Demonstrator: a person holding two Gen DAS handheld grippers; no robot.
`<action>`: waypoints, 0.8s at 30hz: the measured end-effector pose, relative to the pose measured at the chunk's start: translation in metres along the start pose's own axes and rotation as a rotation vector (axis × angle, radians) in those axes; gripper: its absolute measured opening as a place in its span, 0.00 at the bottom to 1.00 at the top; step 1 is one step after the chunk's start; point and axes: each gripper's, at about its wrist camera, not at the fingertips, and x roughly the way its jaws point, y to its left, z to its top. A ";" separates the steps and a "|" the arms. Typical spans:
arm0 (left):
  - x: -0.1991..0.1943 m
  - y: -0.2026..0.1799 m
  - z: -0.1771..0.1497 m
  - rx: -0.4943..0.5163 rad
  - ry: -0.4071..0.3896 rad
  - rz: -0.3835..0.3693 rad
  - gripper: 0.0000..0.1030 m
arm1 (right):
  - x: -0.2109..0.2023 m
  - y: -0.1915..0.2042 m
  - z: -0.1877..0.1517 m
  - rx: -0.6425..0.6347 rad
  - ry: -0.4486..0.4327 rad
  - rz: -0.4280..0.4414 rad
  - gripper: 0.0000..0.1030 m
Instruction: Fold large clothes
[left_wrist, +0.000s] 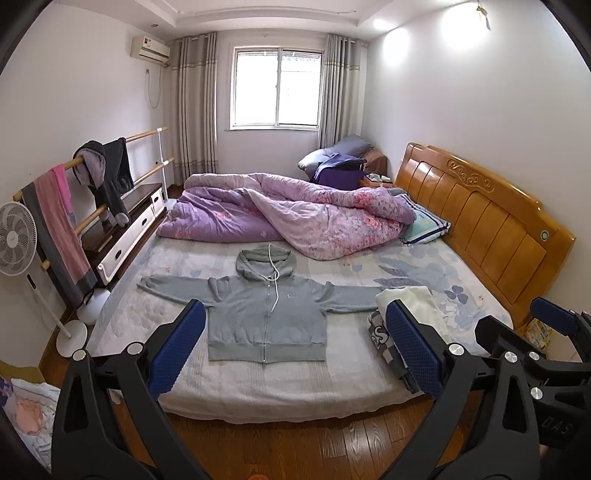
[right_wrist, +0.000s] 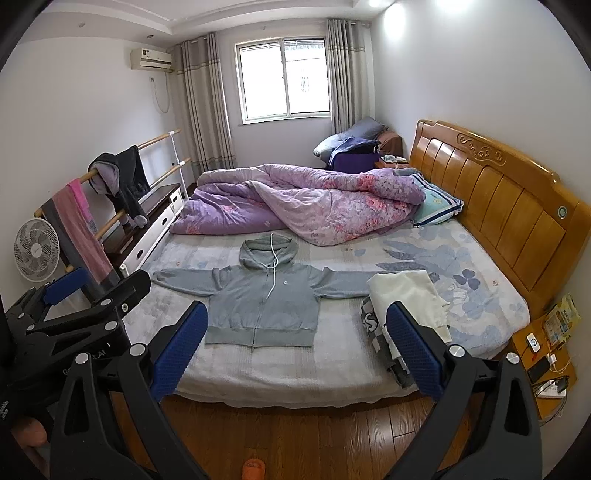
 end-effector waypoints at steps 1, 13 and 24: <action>0.000 0.001 0.001 -0.001 -0.002 -0.001 0.95 | 0.000 0.000 0.001 -0.002 -0.003 -0.001 0.91; 0.007 0.005 0.008 0.012 -0.017 -0.016 0.95 | 0.001 0.001 0.003 0.000 -0.009 -0.017 0.91; 0.011 0.006 0.008 0.016 -0.018 -0.022 0.95 | 0.003 0.001 0.005 0.004 -0.007 -0.019 0.91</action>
